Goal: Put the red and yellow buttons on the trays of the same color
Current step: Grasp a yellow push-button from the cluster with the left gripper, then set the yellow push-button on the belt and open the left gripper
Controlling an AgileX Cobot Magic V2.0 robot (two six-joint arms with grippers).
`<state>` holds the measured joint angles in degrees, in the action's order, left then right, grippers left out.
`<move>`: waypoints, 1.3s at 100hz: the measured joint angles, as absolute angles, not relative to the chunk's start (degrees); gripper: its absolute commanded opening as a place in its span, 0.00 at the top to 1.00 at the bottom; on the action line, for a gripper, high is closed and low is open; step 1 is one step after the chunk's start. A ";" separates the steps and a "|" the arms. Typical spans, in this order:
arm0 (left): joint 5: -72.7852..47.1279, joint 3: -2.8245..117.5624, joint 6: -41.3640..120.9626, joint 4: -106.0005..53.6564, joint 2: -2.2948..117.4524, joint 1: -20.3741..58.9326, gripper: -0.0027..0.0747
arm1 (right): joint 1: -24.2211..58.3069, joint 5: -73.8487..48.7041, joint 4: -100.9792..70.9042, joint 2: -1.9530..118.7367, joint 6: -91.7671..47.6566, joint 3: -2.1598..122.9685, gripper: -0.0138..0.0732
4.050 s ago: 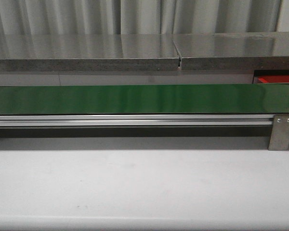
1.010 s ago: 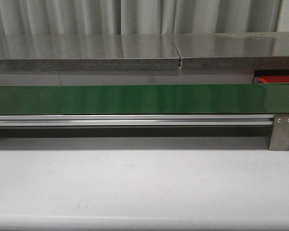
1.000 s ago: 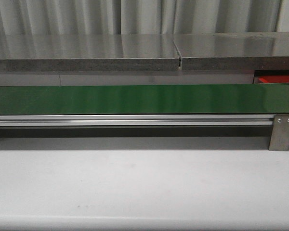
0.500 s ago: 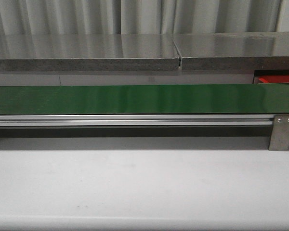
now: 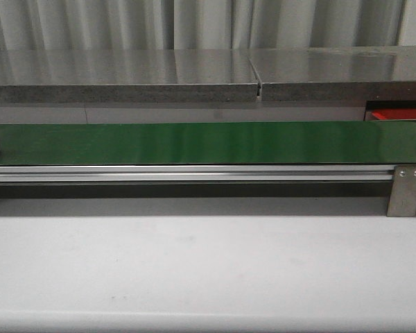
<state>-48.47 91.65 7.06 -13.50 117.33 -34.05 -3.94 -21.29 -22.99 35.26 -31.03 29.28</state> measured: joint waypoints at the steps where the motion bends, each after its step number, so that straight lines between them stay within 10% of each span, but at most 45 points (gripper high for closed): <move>1: -48.33 91.65 7.06 -13.50 117.33 -34.05 0.23 | -3.94 -21.29 -22.99 35.26 -31.03 29.28 0.92; 47: -47.01 91.65 7.06 -12.62 119.61 -34.05 0.24 | -3.94 -21.29 -22.99 35.26 -31.03 29.28 0.92; 72: -45.31 91.65 7.06 -12.49 120.26 -34.05 0.59 | -3.94 -21.29 -22.99 35.26 -30.92 29.28 0.92; 130: -49.40 91.65 7.06 -14.18 111.78 -33.81 0.60 | -3.94 -21.29 -22.99 35.26 -30.92 29.28 0.92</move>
